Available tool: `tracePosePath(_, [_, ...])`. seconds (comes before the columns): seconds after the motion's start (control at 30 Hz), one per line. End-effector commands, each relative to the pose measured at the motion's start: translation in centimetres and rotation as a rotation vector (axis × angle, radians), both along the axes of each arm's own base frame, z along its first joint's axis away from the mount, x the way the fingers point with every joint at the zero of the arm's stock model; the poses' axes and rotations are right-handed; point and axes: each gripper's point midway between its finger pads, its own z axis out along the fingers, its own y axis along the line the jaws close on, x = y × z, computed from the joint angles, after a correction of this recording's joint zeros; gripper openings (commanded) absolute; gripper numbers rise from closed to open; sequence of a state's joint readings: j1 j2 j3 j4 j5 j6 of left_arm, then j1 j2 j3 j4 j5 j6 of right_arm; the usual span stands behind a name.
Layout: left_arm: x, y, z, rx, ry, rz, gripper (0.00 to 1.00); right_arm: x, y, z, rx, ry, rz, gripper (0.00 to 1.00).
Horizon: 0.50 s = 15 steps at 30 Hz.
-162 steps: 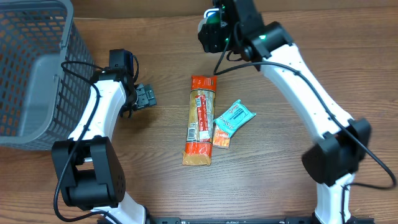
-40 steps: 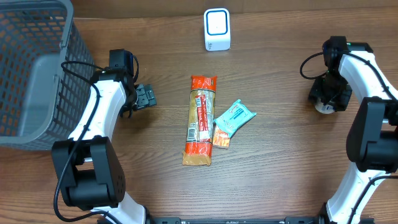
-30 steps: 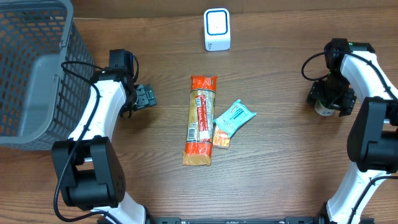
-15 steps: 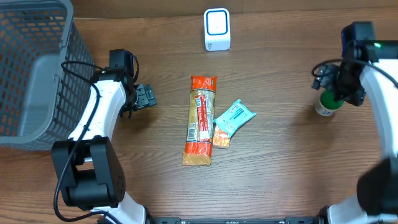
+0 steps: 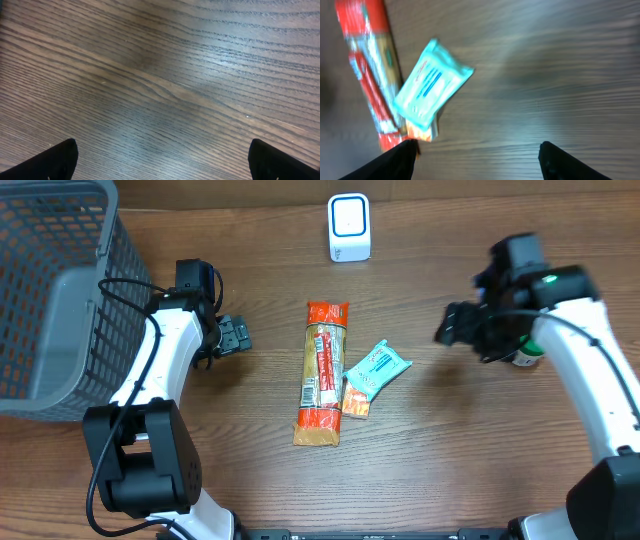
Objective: Scan the item barcode
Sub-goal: 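Carry the jar to the right side of the table and release it, then reach the right gripper to the wipes pack and grasp it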
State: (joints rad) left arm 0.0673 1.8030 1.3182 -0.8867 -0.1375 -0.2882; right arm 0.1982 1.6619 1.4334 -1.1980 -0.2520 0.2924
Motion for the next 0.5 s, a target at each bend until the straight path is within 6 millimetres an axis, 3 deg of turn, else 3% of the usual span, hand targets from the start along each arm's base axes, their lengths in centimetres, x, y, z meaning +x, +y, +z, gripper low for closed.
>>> tracePosePath(0.0, [0.0,0.0,0.1,-0.006,-0.003,-0.001,1.00,-1.6,4.2,-2.0,0.030,0.005,0.128,0.77])
tracePosePath(0.13, [0.0,0.0,0.1,-0.006,-0.003,-0.001,1.00,-2.6,9.1,-3.5,0.042,-0.075,0.272,0.75])
tracePosePath(0.23, [0.0,0.0,0.1,-0.006,-0.003,-0.001,1.00,-2.9,11.3,-4.6,-0.024,-0.144,0.348,0.75])
tracePosePath(0.47, [0.0,0.0,0.1,-0.006,-0.003,-0.001,1.00,-2.6,13.0,-7.2,-0.385,-0.320,0.449,0.72])
